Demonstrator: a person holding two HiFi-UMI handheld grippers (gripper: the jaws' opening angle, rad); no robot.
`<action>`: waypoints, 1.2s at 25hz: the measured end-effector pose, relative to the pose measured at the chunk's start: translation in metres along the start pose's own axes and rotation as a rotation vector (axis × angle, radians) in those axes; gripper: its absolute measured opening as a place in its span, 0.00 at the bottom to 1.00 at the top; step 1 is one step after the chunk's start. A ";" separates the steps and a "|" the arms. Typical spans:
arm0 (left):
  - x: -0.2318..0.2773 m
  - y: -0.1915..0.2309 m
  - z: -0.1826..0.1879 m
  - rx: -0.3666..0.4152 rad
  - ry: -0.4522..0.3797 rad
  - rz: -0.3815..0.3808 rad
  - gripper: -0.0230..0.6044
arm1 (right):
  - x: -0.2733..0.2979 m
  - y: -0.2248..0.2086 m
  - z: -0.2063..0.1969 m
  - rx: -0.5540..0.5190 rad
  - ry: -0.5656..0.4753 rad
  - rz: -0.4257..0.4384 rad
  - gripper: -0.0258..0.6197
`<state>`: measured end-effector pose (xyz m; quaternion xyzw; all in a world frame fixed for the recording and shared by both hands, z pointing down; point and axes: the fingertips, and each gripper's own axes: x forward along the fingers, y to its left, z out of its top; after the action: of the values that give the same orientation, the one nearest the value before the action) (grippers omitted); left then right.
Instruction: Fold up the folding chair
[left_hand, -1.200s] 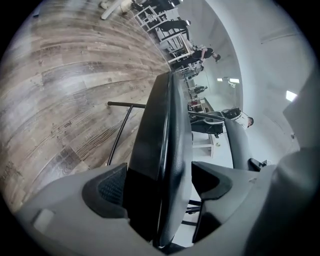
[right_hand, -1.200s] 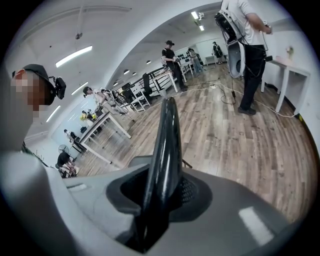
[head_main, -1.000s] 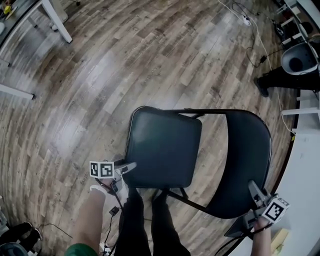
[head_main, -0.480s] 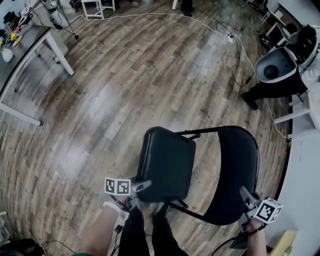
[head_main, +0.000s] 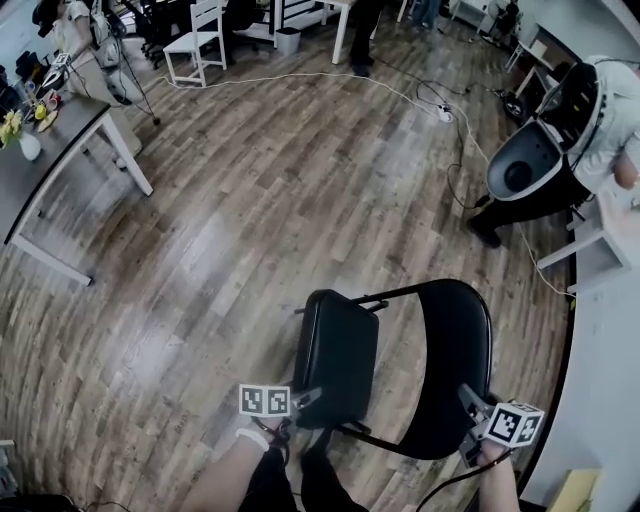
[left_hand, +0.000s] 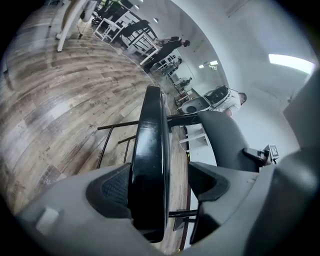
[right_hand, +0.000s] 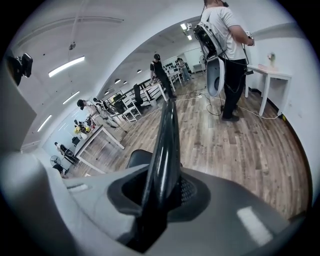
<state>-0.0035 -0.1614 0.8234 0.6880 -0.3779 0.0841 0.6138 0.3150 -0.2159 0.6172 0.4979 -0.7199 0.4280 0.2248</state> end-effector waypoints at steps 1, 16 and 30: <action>0.001 -0.006 -0.001 0.000 -0.001 0.004 0.62 | -0.002 -0.001 0.000 -0.006 0.004 -0.002 0.17; 0.048 -0.131 -0.027 -0.008 0.005 0.004 0.58 | -0.040 -0.006 0.019 -0.037 -0.001 -0.038 0.17; 0.094 -0.192 -0.044 0.003 0.010 0.078 0.47 | -0.060 -0.022 0.032 -0.052 -0.008 -0.053 0.17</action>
<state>0.1974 -0.1680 0.7389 0.6735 -0.4012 0.1118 0.6107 0.3624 -0.2146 0.5640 0.5125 -0.7182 0.4013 0.2460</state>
